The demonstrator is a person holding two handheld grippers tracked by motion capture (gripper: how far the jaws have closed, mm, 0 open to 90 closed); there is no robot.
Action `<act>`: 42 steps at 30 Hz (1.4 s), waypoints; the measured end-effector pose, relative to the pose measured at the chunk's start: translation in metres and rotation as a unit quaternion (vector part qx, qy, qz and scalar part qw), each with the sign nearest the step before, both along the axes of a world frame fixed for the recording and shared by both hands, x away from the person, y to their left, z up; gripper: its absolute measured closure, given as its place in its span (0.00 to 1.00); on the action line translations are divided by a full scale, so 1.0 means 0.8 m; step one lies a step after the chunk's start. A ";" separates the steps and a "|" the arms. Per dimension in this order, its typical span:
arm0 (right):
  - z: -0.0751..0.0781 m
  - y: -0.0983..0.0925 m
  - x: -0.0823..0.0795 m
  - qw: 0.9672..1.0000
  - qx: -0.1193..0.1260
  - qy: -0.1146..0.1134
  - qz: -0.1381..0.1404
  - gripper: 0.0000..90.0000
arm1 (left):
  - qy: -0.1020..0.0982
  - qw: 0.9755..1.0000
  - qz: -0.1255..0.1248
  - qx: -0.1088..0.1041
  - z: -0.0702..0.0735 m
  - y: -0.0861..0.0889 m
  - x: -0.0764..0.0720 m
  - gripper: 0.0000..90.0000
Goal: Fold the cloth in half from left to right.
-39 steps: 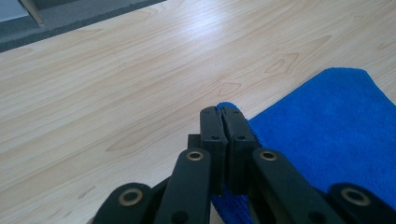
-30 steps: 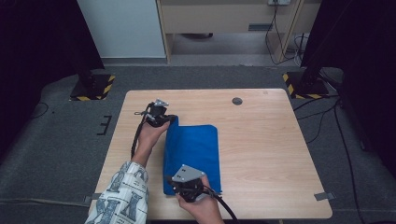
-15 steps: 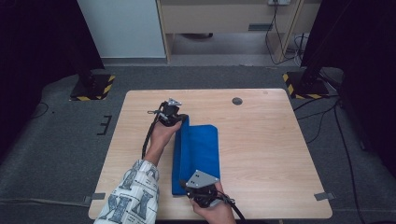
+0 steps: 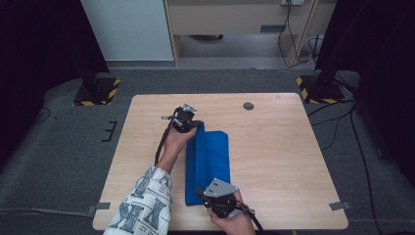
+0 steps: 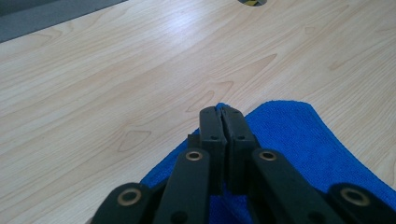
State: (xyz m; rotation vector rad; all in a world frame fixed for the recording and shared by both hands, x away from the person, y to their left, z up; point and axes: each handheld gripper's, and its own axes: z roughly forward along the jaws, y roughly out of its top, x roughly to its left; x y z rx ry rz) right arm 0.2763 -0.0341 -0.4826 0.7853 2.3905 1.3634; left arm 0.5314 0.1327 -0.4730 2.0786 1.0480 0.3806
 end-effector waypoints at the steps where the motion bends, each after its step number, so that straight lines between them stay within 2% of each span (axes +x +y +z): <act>1: 0.000 -0.001 0.000 1.000 0.000 0.001 0.001 1.00 | 0.000 1.000 -0.001 -0.001 -0.001 -0.002 0.000 0.98; 7: 0.001 -0.008 -0.002 1.000 -0.004 0.001 0.000 1.00 | -0.003 1.000 -0.010 -0.001 -0.003 -0.019 -0.001 0.98; 18: 0.003 -0.022 -0.003 1.000 -0.010 0.000 -0.009 1.00 | 0.004 1.000 -0.021 -0.002 -0.011 -0.038 0.000 0.98; 28: 0.002 -0.032 -0.006 1.000 -0.017 -0.003 -0.014 1.00 | 0.002 1.000 -0.030 0.007 -0.014 -0.060 -0.002 0.98; 42: -0.008 -0.053 -0.007 0.999 -0.021 0.009 -0.030 1.00 | 0.007 0.999 -0.031 0.012 -0.022 -0.072 0.002 0.97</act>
